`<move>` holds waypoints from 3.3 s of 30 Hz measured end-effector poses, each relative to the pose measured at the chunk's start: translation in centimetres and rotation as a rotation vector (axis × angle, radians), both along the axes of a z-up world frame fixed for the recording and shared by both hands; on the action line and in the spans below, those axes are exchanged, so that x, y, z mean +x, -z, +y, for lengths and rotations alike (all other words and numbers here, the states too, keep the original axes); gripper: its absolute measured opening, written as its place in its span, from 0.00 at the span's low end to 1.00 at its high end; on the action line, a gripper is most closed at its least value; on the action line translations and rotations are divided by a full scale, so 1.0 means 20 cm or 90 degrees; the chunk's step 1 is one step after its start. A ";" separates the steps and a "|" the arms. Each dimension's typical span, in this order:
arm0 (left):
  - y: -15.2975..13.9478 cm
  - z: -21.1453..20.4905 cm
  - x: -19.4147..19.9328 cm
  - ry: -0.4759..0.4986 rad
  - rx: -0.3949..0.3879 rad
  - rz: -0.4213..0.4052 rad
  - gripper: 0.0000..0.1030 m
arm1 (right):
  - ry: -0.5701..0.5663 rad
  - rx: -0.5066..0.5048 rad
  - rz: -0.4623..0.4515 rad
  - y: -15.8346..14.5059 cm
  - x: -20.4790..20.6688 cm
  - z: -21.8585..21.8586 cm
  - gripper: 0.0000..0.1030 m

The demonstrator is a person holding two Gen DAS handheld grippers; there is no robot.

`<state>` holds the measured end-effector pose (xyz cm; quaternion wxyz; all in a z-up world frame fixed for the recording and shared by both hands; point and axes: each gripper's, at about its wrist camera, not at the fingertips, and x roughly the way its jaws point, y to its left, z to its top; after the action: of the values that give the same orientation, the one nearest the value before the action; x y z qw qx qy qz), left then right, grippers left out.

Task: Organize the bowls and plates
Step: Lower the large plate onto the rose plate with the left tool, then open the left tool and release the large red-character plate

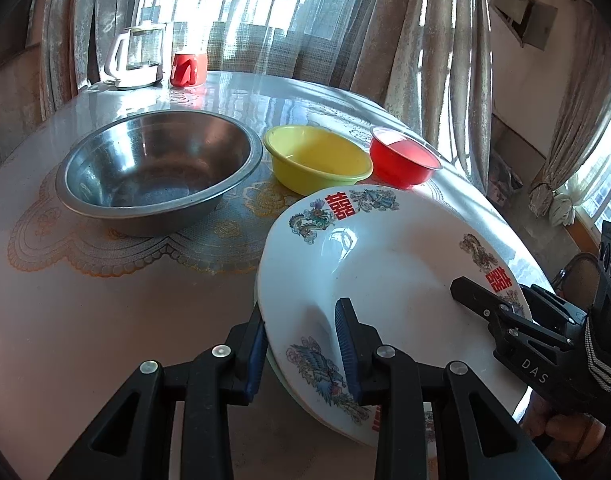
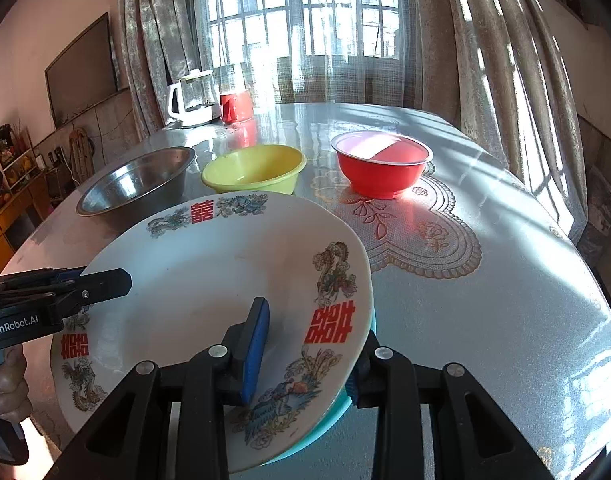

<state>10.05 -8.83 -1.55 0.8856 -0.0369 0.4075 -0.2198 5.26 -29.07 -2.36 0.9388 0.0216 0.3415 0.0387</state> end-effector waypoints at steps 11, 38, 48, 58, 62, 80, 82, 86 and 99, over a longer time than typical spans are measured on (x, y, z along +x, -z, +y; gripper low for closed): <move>-0.02 0.02 -0.03 -0.007 -0.008 0.004 0.31 | -0.002 0.000 0.007 -0.01 -0.04 -0.01 0.37; -0.06 0.02 -0.12 -0.022 0.017 -0.020 0.31 | 0.002 0.058 0.012 -0.01 -0.13 -0.05 0.34; -0.07 0.02 -0.16 -0.024 0.031 -0.031 0.31 | 0.010 0.064 0.020 -0.02 -0.13 -0.05 0.34; -0.08 0.04 -0.20 -0.031 0.023 -0.036 0.31 | 0.021 0.062 0.023 -0.02 -0.16 -0.03 0.35; -0.09 0.07 -0.21 -0.042 0.011 -0.036 0.31 | 0.025 0.073 0.024 -0.03 -0.17 -0.04 0.36; -0.08 0.12 -0.23 -0.050 -0.021 -0.031 0.32 | 0.034 0.082 0.018 -0.02 -0.18 -0.03 0.32; -0.07 0.12 -0.23 -0.049 -0.024 -0.028 0.33 | 0.034 0.074 0.020 -0.02 -0.18 -0.03 0.32; -0.08 0.12 -0.21 -0.052 -0.027 -0.026 0.33 | 0.034 0.081 0.028 -0.03 -0.18 -0.04 0.33; -0.16 0.23 -0.20 -0.082 -0.075 -0.035 0.32 | 0.073 0.107 0.035 -0.06 -0.18 -0.13 0.34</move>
<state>5.99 -4.14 1.62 0.9051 -0.1091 0.3659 -0.1870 1.65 -31.63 -1.25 0.9248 0.1205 0.3608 0.0127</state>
